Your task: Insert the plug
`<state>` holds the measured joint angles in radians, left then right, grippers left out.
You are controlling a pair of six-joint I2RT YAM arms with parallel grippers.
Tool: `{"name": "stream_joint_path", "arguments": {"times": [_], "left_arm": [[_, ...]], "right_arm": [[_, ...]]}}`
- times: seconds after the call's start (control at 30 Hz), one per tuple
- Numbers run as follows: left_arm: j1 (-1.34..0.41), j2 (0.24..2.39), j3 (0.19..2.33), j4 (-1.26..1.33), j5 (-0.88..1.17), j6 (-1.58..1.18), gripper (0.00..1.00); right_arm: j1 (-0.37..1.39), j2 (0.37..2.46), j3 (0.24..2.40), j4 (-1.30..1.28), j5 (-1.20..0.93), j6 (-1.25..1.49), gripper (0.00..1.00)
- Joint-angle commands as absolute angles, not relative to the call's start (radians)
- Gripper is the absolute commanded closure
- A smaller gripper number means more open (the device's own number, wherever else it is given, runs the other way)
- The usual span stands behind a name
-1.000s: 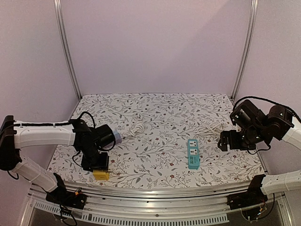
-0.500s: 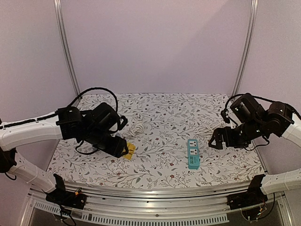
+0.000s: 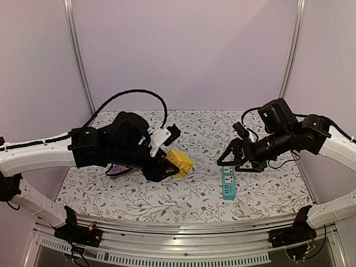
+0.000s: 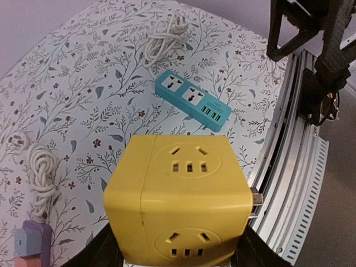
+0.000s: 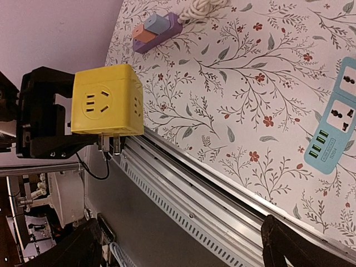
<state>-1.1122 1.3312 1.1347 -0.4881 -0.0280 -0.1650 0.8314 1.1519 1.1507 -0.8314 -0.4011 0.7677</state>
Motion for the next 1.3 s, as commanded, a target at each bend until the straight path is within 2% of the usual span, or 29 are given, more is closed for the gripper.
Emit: {"name": "stream_joint_path", "arguments": {"times": [0.0, 0.2, 0.33, 0.87, 1.27], "left_arm": [[-1.127, 1.407, 1.223, -0.392, -0.010, -0.110, 0.91], [-1.133, 1.502, 1.314, -0.365, -0.016, -0.141, 0.93], [-1.136, 1.557, 1.380, -0.398, -0.038, -0.155, 1.00], [-1.144, 1.660, 1.486, -0.444, -0.008, -0.179, 1.00], [-1.144, 1.690, 1.528, -0.453, -0.008, -0.176, 1.00]], "right_arm": [[0.840, 1.191, 1.222, -0.741, -0.439, 0.843, 0.01], [0.841, 1.252, 1.297, -0.795, -0.374, 0.849, 0.01], [0.842, 1.273, 1.323, -0.824, -0.338, 0.851, 0.01], [0.852, 1.366, 1.391, -0.857, -0.269, 0.839, 0.01], [0.865, 1.430, 1.427, -0.872, -0.278, 0.830, 0.13]]}}
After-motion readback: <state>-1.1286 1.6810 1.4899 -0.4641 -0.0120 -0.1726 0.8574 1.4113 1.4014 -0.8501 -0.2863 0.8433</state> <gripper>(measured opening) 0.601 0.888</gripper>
